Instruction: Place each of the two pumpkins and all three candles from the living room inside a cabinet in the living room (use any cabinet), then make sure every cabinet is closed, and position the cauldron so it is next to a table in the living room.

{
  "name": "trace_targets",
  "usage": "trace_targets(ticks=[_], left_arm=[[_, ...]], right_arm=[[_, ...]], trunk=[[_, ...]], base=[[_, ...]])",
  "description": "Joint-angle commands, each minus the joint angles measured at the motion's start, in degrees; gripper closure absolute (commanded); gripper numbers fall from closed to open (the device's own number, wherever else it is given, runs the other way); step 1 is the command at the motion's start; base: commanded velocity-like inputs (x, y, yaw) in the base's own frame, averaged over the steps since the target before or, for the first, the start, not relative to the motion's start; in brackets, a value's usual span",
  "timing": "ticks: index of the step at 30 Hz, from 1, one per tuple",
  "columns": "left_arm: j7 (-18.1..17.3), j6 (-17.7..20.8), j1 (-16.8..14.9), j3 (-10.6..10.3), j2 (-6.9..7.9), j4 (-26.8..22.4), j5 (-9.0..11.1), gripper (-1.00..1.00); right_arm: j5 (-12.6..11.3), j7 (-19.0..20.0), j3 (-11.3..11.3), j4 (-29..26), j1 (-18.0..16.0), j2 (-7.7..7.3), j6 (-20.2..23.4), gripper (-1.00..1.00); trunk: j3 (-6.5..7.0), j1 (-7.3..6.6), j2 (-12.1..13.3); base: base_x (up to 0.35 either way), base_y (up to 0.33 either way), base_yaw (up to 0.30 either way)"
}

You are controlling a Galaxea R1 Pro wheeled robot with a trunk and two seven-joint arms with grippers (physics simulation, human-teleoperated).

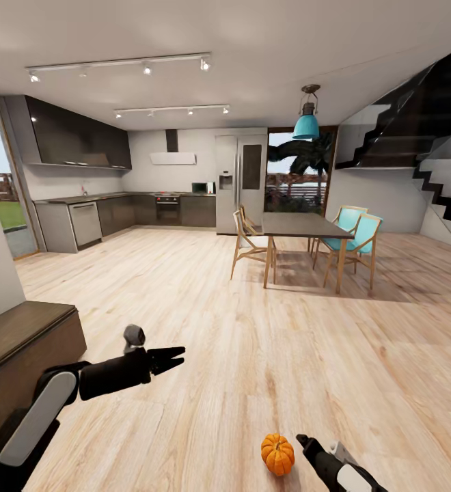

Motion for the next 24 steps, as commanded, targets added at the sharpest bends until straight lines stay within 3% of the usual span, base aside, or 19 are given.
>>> trace_targets(ticks=[1,3,7,10,14,21,24], left_arm=[[-0.42,0.1,-0.38,-0.13,-0.19,0.2,-0.21,-1.0],[-1.08,0.1,-1.39,-0.46,-0.63,0.53,-0.25,-1.0],[-1.97,0.1,-2.8,-3.83,-0.98,0.94,-0.32,-1.0],[-2.18,0.1,-3.11,-5.13,-1.0,1.08,-0.32,-1.0],[-2.3,0.1,-3.24,-5.94,-0.92,0.88,-0.31,-1.0],[-2.32,0.1,-3.27,-6.11,-0.87,0.49,-0.26,-1.0],[-2.33,0.1,-3.28,-6.11,-0.89,0.52,-0.26,-1.0]], right_arm=[[-0.02,0.46,-0.46,-0.06,-0.02,-0.06,0.31,-1.0],[-0.04,0.99,-0.53,-0.12,-0.08,-0.2,0.31,-1.0],[-0.05,1.66,-0.47,-0.22,-1.01,0.1,0.37,-1.0],[-0.04,1.95,-0.42,0.05,-1.41,0.09,3.43,-1.0],[-0.01,2.06,-0.4,0.19,-1.63,0.22,7.66,-1.0],[-0.04,2.29,-0.64,0.03,-1.68,-0.29,8.54,-1.0],[-0.05,4.1,-0.64,0.0,-1.69,-0.38,8.63,-1.0]], trunk=[[-0.06,-0.01,-0.03],[-0.06,-0.01,-0.03],[-0.06,-0.01,-0.03],[-0.06,-0.01,-0.03],[-0.06,-0.01,-0.03],[-0.06,-0.01,-0.03],[-0.6,0.65,-1.23]], base=[[0.0,0.0,0.0],[0.0,0.0,0.0],[0.0,0.0,0.0],[0.0,0.0,0.0],[0.0,0.0,0.0],[0.0,0.0,0.0],[0.0,0.0,0.0]])
